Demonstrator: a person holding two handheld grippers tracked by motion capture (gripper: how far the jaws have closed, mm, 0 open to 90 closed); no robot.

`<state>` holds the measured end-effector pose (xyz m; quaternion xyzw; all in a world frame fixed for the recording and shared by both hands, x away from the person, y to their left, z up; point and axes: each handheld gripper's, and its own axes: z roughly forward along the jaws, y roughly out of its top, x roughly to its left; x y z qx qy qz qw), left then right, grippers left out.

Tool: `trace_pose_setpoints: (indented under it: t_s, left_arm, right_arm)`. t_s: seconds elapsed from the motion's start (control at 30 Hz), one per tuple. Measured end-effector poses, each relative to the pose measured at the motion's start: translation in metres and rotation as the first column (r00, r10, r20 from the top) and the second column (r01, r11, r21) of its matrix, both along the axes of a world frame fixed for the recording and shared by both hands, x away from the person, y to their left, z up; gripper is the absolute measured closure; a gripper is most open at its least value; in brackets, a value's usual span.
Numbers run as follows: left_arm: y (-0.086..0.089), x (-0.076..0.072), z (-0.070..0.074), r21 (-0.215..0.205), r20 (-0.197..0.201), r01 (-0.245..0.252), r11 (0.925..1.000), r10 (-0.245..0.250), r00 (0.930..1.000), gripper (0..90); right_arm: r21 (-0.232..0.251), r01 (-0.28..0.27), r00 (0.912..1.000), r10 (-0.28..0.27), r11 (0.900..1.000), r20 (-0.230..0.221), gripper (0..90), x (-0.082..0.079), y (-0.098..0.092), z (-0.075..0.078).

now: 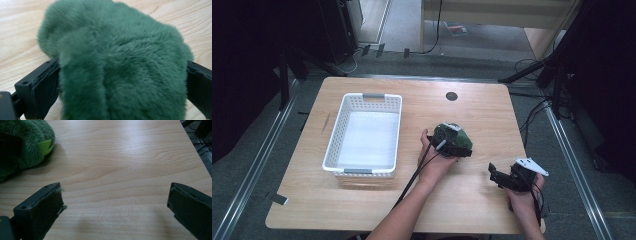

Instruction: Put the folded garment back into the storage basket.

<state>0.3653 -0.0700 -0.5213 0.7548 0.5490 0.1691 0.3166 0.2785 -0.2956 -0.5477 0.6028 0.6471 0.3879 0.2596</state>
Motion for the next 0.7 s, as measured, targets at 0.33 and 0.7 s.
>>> trace_pose_setpoints:
  t_s: [0.33,0.7]
  left_arm:
    - [-0.003,0.003,-0.008,0.020,0.001,-0.012,0.9997,0.012,0.9999,0.0]
    - [-0.003,0.003,-0.015,0.074,-0.027,0.014,0.9972,-0.012,0.9995,8.3]
  right_arm:
    - [0.000,0.000,1.0000,0.000,1.000,-0.002,0.4,0.000,0.000,0.000]
    - [0.000,-0.002,1.0000,0.002,1.000,-0.002,0.4,0.000,0.000,0.000]
